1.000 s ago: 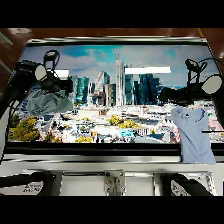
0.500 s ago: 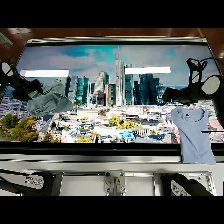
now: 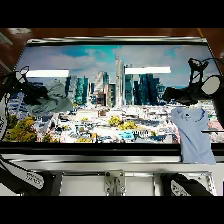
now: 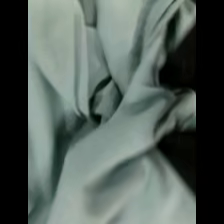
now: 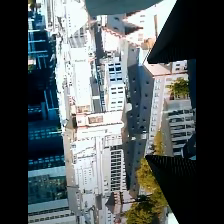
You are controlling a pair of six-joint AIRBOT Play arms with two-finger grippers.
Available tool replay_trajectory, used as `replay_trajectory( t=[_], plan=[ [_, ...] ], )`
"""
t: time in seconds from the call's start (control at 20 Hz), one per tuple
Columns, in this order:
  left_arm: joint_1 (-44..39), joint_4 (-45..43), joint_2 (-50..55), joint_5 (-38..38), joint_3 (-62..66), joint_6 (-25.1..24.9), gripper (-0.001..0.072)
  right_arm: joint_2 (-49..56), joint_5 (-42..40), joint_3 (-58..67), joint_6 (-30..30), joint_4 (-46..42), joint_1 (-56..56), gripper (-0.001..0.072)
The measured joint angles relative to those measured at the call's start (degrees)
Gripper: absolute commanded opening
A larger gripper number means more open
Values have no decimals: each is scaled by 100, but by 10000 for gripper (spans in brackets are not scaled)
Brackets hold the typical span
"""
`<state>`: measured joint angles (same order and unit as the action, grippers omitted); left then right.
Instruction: Fold the shirts.
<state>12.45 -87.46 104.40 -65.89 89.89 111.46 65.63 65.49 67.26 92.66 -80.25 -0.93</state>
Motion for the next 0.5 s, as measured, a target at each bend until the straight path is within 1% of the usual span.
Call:
replay_trajectory(
  t=[0.15,0.25,0.35,0.5],
  plan=[
    [-20,229,-22,74,61,-131,37,0,13,0,22,42,0,692],
    [-116,367,-295,114,251,-313,37,0,13,0,26,44,0,692],
    [-295,413,-734,146,527,-509,37,0,-11,0,-28,37,0,692],
    [-793,487,-1742,186,1008,-787,37,-7,-59,72,-142,22,0,692]
  ],
)
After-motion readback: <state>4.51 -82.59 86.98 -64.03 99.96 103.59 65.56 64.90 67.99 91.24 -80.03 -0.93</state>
